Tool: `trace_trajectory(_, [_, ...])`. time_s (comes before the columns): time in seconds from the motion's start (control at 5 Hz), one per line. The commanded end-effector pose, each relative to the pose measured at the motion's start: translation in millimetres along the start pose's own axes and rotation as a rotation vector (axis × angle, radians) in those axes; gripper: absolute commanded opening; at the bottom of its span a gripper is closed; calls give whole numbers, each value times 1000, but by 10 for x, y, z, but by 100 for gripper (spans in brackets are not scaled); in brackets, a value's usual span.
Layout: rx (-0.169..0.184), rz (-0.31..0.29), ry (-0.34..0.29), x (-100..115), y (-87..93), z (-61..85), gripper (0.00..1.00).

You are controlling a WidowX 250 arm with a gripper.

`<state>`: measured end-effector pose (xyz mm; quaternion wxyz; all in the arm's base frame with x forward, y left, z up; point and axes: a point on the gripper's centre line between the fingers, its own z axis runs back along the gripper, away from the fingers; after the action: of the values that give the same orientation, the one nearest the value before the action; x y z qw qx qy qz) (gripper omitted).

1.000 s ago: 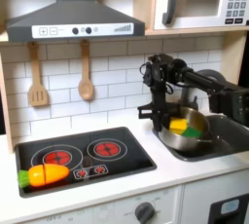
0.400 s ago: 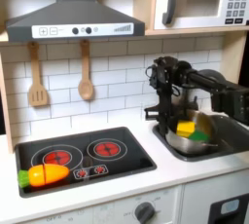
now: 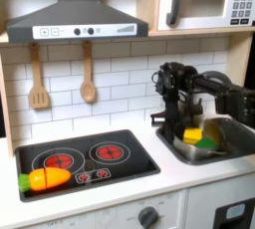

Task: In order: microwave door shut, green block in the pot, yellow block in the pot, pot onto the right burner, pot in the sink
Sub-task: 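Put the pot in the sink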

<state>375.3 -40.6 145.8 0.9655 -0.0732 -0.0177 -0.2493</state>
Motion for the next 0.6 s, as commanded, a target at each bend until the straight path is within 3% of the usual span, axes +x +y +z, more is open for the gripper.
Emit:
trace_trajectory(0.0, [5,-32,20,39,1,-85,0])
trace_trajectory(0.4, [12,-37,70,8,-24,-226,0])
